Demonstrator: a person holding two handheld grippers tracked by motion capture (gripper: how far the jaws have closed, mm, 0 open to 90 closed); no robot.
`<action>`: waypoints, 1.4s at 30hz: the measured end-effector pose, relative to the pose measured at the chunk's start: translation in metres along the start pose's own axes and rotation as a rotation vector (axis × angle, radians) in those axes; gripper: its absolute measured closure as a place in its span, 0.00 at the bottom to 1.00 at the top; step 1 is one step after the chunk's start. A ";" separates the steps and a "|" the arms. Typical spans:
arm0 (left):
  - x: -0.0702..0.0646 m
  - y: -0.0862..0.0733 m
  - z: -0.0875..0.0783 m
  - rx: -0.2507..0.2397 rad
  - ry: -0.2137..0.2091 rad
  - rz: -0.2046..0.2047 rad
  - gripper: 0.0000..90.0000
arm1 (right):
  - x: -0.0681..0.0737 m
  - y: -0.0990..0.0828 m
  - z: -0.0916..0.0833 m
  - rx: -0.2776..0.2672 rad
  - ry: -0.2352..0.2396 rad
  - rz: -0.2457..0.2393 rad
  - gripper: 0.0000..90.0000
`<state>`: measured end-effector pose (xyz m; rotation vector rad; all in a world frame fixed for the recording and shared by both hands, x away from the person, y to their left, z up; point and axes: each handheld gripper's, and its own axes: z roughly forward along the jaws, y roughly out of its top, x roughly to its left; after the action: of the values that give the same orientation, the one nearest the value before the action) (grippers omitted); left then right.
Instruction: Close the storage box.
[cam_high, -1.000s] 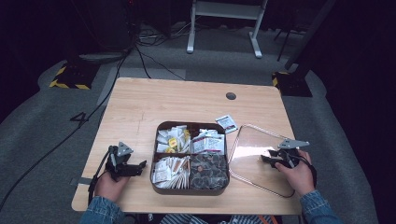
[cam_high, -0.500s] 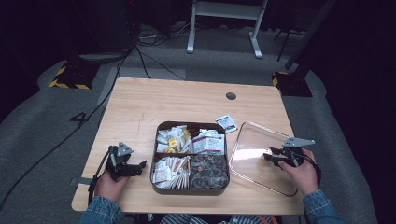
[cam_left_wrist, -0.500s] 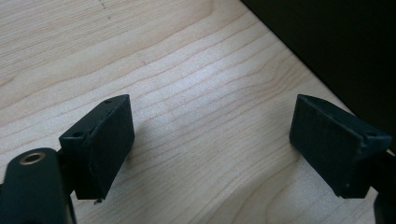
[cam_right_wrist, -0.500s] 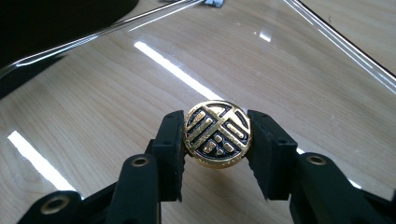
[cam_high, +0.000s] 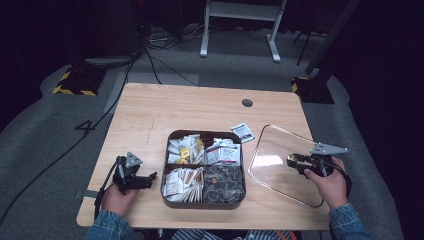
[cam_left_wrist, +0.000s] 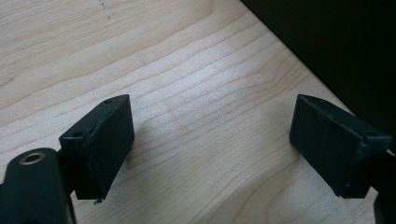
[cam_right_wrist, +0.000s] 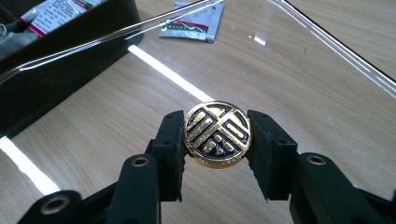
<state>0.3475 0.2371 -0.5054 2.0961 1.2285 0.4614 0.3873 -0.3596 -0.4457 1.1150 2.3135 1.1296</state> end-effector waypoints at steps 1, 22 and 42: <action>0.000 0.000 0.000 0.000 0.000 0.002 0.16 | 0.000 0.002 -0.001 -0.003 0.001 -0.002 0.65; 0.000 0.000 0.000 0.000 -0.003 0.004 0.16 | 0.015 0.055 -0.017 -0.075 0.049 -0.035 0.65; 0.000 0.000 0.000 0.002 -0.002 0.003 0.16 | 0.062 0.116 0.001 -0.092 0.160 -0.149 0.65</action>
<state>0.3472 0.2374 -0.5053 2.1000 1.2249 0.4594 0.4072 -0.2675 -0.3535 0.8316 2.3909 1.2939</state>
